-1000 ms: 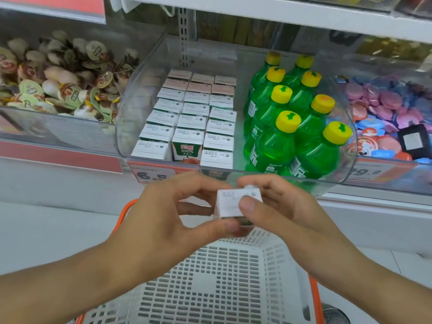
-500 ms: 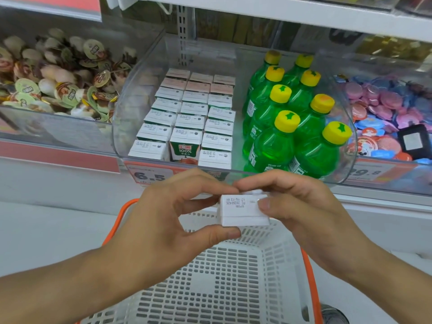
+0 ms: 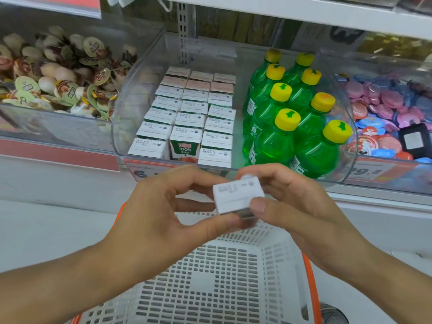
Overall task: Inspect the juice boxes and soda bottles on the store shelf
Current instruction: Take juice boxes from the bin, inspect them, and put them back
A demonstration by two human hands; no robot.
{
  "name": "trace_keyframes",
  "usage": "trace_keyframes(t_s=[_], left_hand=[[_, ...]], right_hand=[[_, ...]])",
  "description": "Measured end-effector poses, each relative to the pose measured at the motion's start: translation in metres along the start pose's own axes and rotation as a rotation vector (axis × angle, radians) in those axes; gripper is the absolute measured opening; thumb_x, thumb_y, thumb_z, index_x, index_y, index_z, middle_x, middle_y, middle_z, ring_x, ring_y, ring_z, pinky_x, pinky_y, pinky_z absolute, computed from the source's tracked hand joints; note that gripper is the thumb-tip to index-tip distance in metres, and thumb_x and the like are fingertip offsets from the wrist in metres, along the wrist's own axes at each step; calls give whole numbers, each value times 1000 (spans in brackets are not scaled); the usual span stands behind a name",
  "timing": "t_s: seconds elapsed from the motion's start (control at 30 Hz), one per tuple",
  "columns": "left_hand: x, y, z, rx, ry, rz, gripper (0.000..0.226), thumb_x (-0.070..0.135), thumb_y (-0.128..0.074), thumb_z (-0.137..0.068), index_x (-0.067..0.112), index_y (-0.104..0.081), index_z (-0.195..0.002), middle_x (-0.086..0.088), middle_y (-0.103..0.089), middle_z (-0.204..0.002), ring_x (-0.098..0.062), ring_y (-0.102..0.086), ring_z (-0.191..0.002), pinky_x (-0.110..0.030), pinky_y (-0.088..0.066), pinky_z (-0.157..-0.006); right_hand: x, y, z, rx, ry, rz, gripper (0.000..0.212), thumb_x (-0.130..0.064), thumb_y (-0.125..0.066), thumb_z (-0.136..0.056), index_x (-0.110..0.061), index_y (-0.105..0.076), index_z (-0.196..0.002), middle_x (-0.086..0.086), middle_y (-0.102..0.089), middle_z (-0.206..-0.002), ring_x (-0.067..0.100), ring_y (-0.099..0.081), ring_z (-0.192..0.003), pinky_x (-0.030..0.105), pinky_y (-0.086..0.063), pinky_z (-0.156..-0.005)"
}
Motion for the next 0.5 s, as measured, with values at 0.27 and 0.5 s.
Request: trace_keyframes(t_s=[0.27, 0.5], left_hand=[[-11, 0, 0, 40, 229, 291, 42, 23, -82, -58, 12, -73, -98, -17, -68, -79, -36, -69, -58, -40, -60, -52], [-12, -4, 3, 24, 268, 318, 37, 22, -77, -62, 13, -76, -98, -14, -64, -68, -36, -69, -53, -40, -60, -49]], right_hand=[[7, -2, -3, 100, -92, 118, 33, -39, -61, -91, -13, -62, -112, 7, -73, -78, 15, -63, -51, 33, -51, -55], [20, -21, 0, -116, -162, 108, 41, -48, -69, -79, -30, -69, -116, 16, -74, -90, 38, -67, -72, 54, -59, -69]])
Point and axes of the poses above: each hand's wrist, its own z-axis away from the middle knuckle, its own y-axis out of the back of the hand, x = y × z, the point moved 8 cm from there along -z, towards the middle knuckle
